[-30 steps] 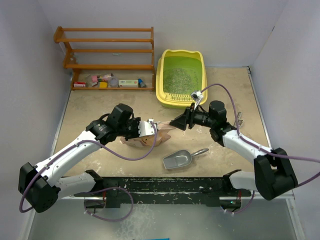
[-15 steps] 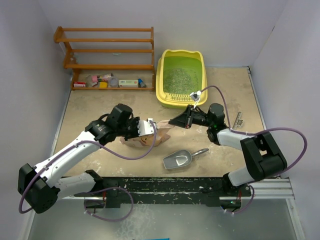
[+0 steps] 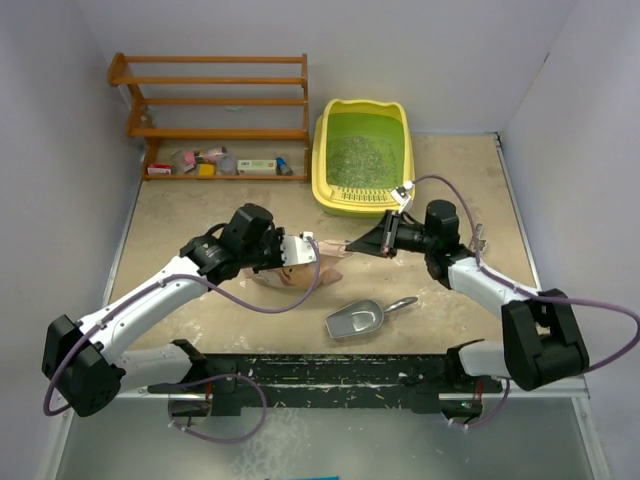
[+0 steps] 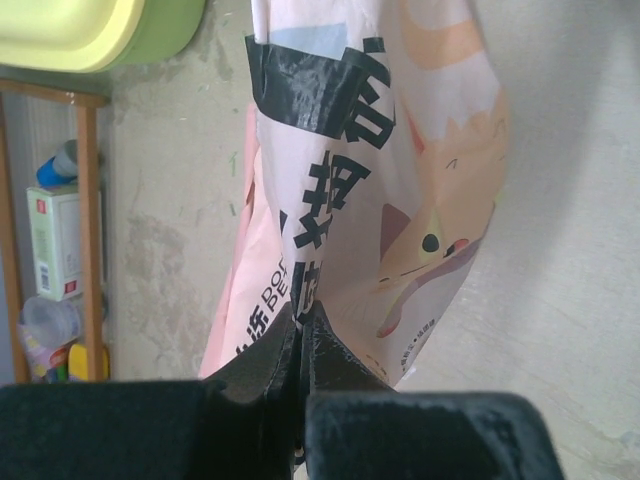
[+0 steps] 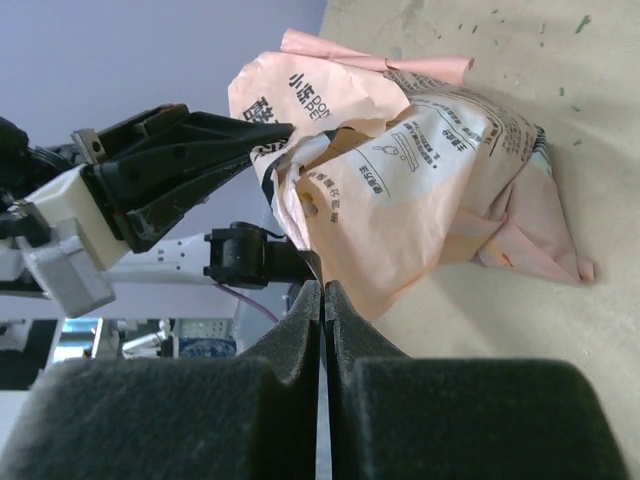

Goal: Fill the litter box with clean litter

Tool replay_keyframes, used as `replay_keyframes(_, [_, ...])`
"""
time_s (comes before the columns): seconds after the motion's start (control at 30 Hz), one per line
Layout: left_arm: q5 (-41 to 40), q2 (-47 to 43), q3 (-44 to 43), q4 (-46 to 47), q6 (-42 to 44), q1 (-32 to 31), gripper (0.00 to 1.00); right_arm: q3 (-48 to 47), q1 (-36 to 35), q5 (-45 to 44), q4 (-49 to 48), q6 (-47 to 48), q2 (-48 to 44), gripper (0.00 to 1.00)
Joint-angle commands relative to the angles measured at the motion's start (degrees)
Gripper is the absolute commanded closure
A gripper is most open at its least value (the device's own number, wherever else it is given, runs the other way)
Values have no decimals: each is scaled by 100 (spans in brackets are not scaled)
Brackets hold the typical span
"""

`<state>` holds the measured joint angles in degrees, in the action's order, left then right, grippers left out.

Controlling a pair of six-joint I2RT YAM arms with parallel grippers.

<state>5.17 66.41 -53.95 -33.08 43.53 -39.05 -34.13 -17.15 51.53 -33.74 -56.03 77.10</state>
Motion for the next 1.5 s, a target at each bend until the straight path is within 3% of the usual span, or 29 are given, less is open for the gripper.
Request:
replay_keyframes(0.0, [-1199,-12,-253,275,351,84,100,-92,495,39,964,-128,-438,100])
replay_keyframes(0.13, [-871,-278,-248,406,441,83,100,-198,668,295,1118,186,-420,100])
replay_keyframes(0.2, [-423,-445,-212,496,454,83,100,-588,636,129,1787,1451,-527,100])
replay_keyframes(0.27, [-42,-557,-218,521,384,87,100,-1180,212,-895,3212,3223,-864,100])
replay_keyframes(0.33, [222,-556,-288,461,274,84,100,-1422,-499,-2098,3787,4475,-1229,88])
replay_keyframes(0.4, [301,-476,-398,347,182,87,100,-1506,-945,-2558,3834,4978,-1389,75])
replay_keyframes(0.5, [228,-335,-486,176,137,83,100,-1585,-1238,-2828,3836,5402,-1418,61])
replay_keyframes(0.73, [198,-288,-494,200,-89,87,100,-1252,-2518,-3963,3424,6368,-1483,54])
replay_keyframes(0.97, [186,-314,-445,248,-267,77,100,-820,-3452,-5222,2723,7092,-1366,42])
replay_keyframes(1.1, [234,-485,-334,346,-266,81,100,-620,-3573,-5692,2105,7445,-1199,40])
replay_keyframes(1.47, [280,-856,-112,449,-284,81,98,-402,-3585,-5775,1136,7735,-966,39])
